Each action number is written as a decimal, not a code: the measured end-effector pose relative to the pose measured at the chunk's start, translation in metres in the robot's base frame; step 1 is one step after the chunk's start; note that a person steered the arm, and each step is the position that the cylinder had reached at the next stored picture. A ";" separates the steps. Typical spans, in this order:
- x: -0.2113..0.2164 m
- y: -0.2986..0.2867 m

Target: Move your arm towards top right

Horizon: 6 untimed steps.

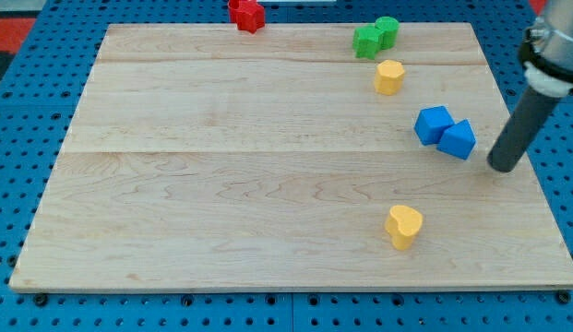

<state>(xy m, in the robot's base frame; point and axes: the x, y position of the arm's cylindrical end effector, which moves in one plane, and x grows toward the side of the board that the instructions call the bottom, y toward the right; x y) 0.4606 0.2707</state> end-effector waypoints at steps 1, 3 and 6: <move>-0.063 0.040; -0.141 0.041; -0.153 0.072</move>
<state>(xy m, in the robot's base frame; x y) 0.3078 0.3425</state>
